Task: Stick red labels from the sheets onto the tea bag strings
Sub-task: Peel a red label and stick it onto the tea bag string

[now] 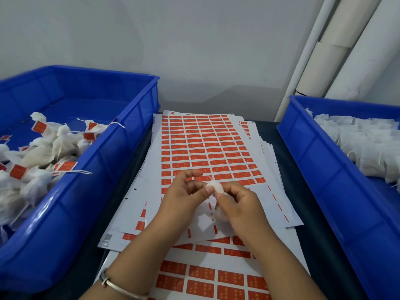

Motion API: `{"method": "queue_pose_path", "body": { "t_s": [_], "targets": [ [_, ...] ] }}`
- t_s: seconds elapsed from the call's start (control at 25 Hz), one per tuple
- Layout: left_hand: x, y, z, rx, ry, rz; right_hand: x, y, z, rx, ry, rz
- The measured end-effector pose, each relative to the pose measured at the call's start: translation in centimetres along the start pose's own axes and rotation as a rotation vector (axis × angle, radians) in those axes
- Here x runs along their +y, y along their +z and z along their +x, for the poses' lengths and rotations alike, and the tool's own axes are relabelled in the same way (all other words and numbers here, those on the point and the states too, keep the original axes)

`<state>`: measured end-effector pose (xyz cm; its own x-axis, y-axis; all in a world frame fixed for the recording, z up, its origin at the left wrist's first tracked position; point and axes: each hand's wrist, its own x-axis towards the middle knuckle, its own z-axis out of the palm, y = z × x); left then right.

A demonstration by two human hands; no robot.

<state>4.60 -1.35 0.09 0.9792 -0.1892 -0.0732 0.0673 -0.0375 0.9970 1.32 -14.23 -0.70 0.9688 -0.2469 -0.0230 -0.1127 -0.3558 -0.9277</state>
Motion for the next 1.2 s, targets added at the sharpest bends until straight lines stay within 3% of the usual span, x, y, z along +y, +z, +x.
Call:
{"method": "queue_pose_path", "body": {
  "t_s": [0.08, 0.2, 0.28, 0.48, 0.68, 0.84, 1.04, 1.2],
  "targets": [
    [-0.1, 0.2, -0.1, 0.018, 0.002, -0.013, -0.2, -0.2, 0.0, -0.115, 0.141, 0.226],
    [-0.3, 0.7, -0.4, 0.008, 0.011, 0.027, 0.0, -0.9, 0.0, -0.313, 0.279, 0.751],
    [-0.3, 1.0, -0.6, 0.009, 0.079, 0.111, 0.2, -1.1, 0.1, -0.37, 0.329, 0.904],
    [-0.1, 0.7, -1.1, 0.048, 0.33, 0.408, 0.3, -1.2, 0.5, -0.316, 0.293, 0.792],
    [-0.2, 0.3, -1.0, 0.024, 0.42, 0.583, 0.2, -1.3, 0.4, -0.226, 0.266, 0.644],
    [0.1, -0.4, -0.7, 0.076, 0.401, 0.634, -0.1, -1.1, 0.3, -0.179, 0.234, 0.481],
    [-0.6, -0.8, -0.6, -0.088, 0.301, 0.734, -0.4, -0.7, 0.0, -0.139, 0.19, 0.293],
    [-0.2, -1.2, -0.3, -0.03, 0.187, 0.628, -0.3, -0.9, 0.2, -0.11, 0.187, 0.29]
  ]
}}
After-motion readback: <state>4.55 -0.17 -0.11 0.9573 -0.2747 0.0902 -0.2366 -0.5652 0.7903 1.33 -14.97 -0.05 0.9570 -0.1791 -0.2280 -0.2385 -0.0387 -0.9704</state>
